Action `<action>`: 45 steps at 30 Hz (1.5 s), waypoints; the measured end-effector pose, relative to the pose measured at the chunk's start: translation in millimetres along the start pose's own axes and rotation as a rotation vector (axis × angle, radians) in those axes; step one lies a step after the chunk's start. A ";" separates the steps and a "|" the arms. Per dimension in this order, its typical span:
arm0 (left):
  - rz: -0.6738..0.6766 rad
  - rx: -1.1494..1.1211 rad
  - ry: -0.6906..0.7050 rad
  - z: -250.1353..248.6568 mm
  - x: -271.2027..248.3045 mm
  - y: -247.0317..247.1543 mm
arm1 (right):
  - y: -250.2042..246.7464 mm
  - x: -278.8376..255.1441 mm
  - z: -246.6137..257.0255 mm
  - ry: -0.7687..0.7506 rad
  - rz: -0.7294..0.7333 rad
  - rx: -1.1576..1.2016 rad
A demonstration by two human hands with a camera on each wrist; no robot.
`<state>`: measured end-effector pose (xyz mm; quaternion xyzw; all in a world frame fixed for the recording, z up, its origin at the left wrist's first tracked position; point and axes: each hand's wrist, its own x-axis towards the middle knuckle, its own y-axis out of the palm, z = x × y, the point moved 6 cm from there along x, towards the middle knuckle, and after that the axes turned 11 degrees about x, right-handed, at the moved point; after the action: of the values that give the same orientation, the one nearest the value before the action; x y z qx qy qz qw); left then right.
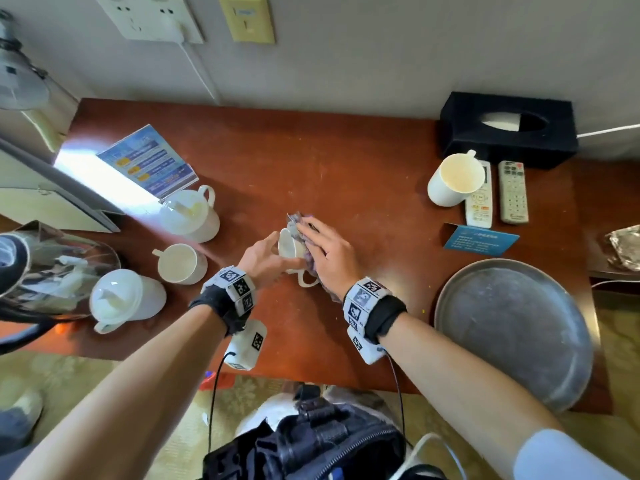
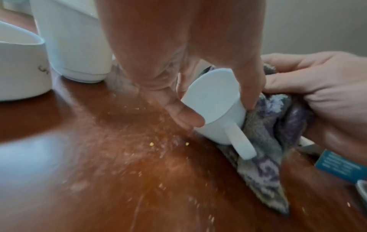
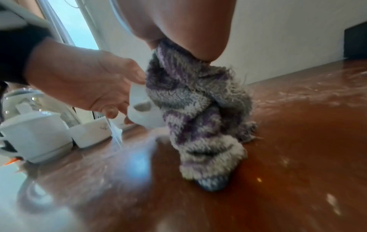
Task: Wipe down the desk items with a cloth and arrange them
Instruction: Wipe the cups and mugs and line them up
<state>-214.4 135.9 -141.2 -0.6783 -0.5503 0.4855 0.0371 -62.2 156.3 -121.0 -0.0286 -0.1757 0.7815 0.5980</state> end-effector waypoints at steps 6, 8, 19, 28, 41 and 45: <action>-0.084 -0.033 -0.014 7.8 -7.2 6.2 | -0.5 12.9 -10.8 0.149 -0.043 0.013; -0.097 -0.040 -0.018 1.7 -6.6 5.0 | -7.5 25.1 -24.0 0.318 -0.097 0.062; -0.125 -0.066 -0.021 -20.5 -2.6 -3.4 | -17.0 9.1 -0.1 0.170 -0.127 0.153; -0.137 -0.227 -0.110 -14.1 -1.7 -2.7 | -26.0 32.1 -52.2 0.458 -0.206 0.220; -0.142 -0.249 -0.094 -29.9 3.4 -12.6 | -19.2 23.3 -25.6 0.282 -0.242 0.293; -0.137 -0.223 -0.097 -30.5 5.1 -13.3 | -31.8 34.4 -47.7 0.432 -0.245 0.313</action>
<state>-202.8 159.8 -120.5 -0.6149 -0.6470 0.4498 -0.0322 -30.3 207.3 -150.2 -0.0803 0.0760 0.6969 0.7086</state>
